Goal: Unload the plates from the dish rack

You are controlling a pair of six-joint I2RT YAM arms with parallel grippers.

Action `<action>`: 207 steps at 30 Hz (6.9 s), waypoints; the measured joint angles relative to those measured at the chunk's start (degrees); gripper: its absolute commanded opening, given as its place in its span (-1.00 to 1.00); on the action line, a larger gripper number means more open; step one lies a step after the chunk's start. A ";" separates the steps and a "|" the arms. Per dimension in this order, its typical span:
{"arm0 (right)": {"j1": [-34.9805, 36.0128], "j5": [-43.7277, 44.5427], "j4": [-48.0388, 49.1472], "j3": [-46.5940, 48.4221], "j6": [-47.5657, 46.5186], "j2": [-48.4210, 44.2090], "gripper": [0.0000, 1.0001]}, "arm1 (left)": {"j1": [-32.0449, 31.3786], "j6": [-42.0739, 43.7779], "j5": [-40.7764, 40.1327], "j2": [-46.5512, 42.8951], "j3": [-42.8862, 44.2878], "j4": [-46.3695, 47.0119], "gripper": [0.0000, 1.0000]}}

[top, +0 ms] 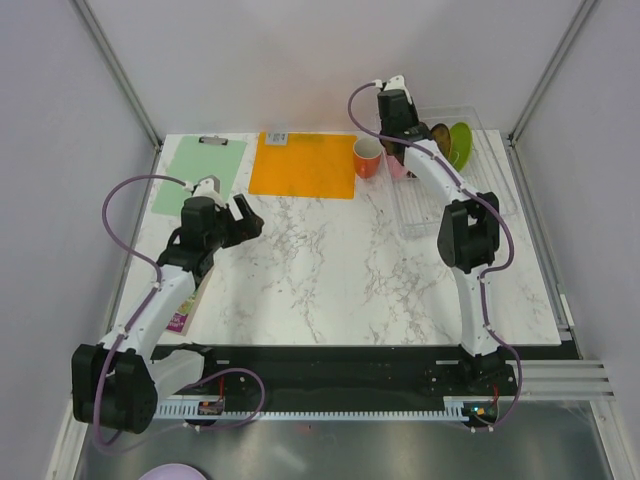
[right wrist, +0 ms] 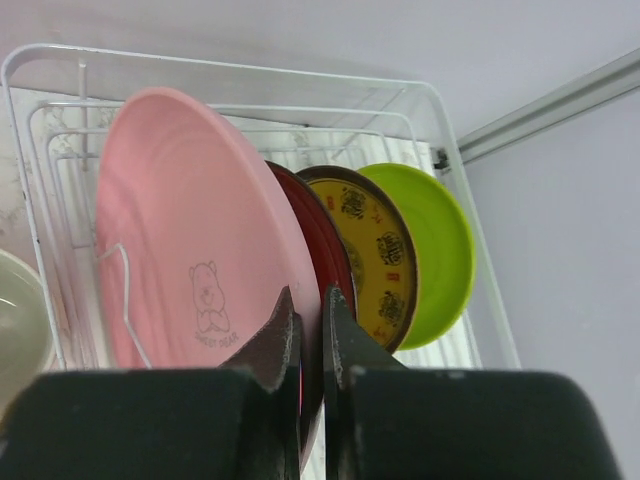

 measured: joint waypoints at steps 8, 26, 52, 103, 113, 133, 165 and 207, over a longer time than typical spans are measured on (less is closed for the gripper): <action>5.60 13.44 11.69 -3.43 -13.16 -0.02 -0.94 | 0.00 0.00 -0.04 -2.25 -0.13 0.09 1.00; 11.93 24.65 21.75 -23.06 -13.97 -26.01 -1.00 | 0.00 -0.02 5.01 -7.96 -0.68 -1.53 0.99; 15.80 -37.13 5.11 -68.46 38.97 -60.89 -1.00 | -2.89 -13.57 23.47 -17.62 -18.32 22.95 0.94; 7.50 -11.32 -2.91 -52.87 28.94 -57.02 0.85 | -5.31 -7.06 0.66 7.04 -17.55 15.91 -0.71; -4.09 -9.29 -4.17 -36.26 25.44 -35.93 0.83 | -5.31 -2.75 -4.42 14.88 -9.33 16.52 0.62; -8.26 -11.45 -4.90 -2.93 17.35 -1.01 -0.54 | -5.31 -1.75 -6.60 -3.26 -10.75 7.32 0.65; -2.47 1.40 3.76 -11.02 3.56 -3.78 -1.00 | -5.31 -1.44 -6.14 -6.34 -10.60 5.20 0.64; 11.87 -34.73 3.15 -62.18 36.48 -56.52 -1.00 | -6.88 -10.25 16.02 -9.20 -19.89 25.55 0.72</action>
